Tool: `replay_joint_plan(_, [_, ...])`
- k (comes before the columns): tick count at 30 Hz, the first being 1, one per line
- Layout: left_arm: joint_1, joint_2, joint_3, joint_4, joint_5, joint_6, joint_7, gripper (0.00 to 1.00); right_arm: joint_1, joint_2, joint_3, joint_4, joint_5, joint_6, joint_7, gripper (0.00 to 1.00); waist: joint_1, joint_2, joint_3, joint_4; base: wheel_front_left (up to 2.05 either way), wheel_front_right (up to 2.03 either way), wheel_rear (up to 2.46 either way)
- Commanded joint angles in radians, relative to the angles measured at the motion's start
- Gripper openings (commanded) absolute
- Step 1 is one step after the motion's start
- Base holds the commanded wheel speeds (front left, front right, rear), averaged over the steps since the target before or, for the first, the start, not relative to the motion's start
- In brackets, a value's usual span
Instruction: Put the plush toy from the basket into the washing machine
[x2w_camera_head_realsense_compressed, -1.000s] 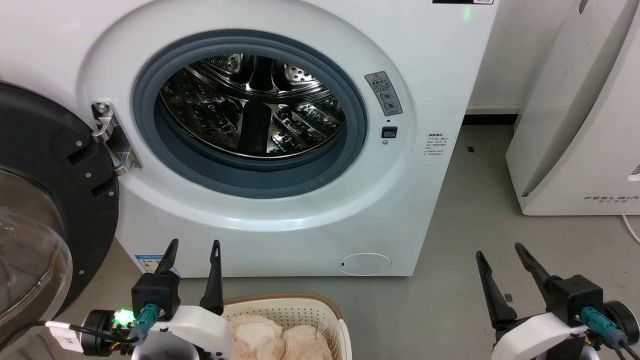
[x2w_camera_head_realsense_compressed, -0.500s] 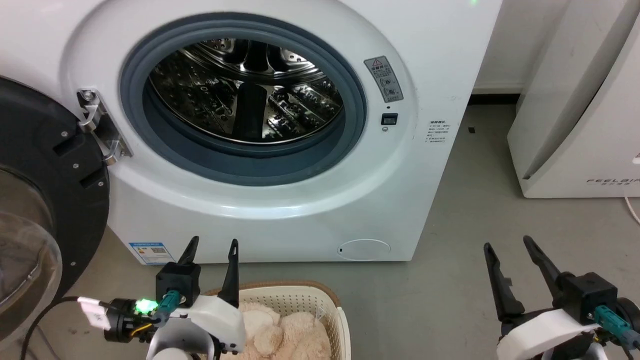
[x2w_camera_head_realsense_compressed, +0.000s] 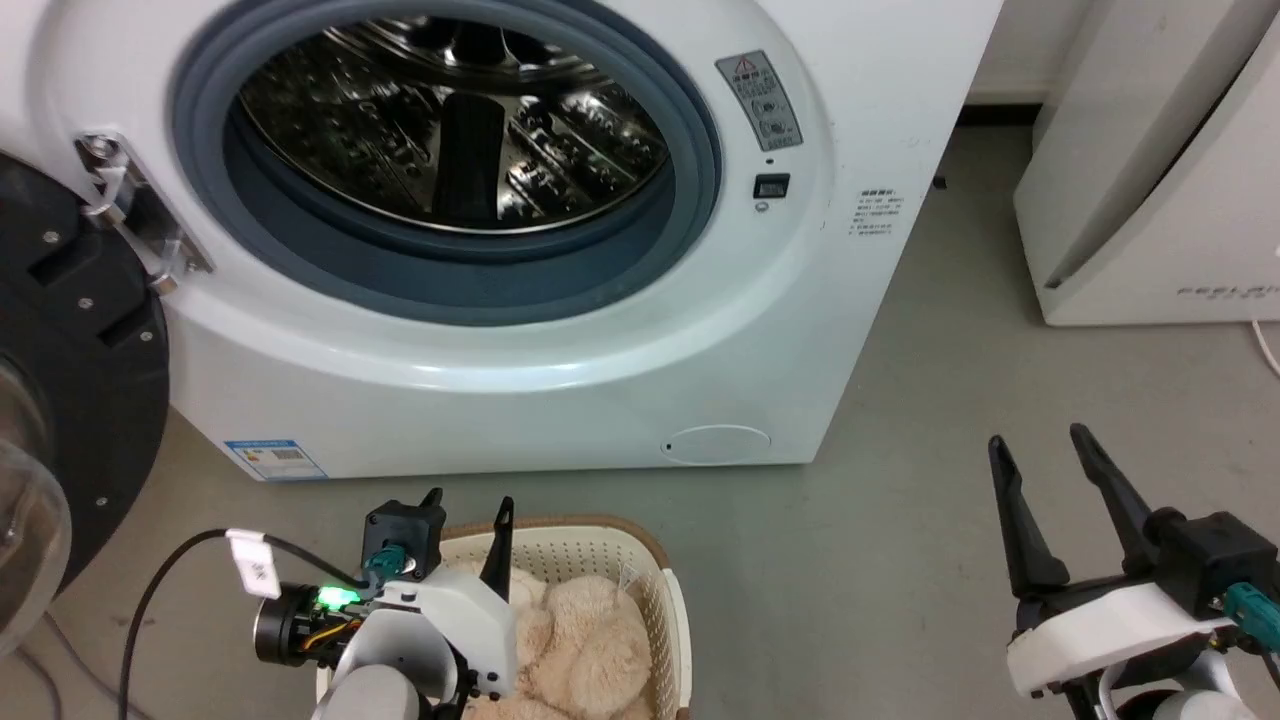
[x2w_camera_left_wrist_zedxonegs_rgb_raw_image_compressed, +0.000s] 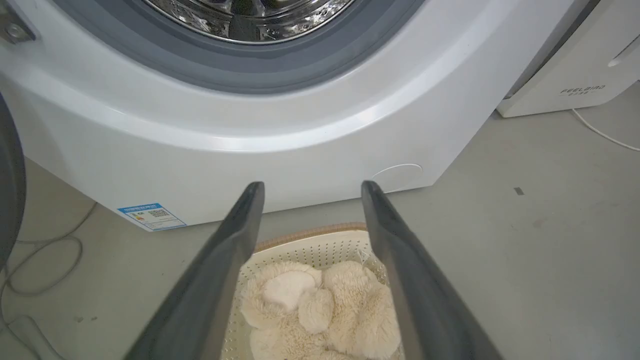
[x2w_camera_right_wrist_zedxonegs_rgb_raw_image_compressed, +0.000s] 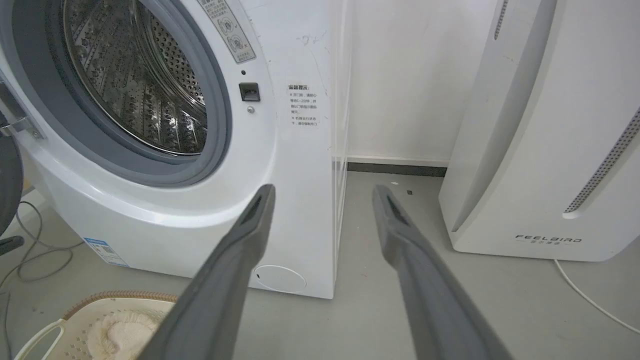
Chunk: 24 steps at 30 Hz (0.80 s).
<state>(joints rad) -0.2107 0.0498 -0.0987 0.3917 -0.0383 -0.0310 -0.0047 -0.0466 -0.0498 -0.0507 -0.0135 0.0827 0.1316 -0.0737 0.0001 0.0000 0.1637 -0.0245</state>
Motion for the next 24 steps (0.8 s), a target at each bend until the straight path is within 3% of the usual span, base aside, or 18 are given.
replay_joint_plan(1, [-0.028,0.004,-0.008,0.030,-0.007,-0.006,0.011,1.00,-0.024,0.000,-0.005,-0.009,0.011,0.000,-0.013,1.00,-0.0001,0.0000,0.024,-0.007,0.00,0.00,0.00])
replay_joint_plan(24, [-0.243,0.067,-0.130,0.290,-0.001,-0.020,0.172,1.00,-0.140,0.000,-0.046,-0.049,0.066,0.000,-0.065,1.00,-0.0001,0.0000,0.337,-0.047,0.00,0.00,0.00])
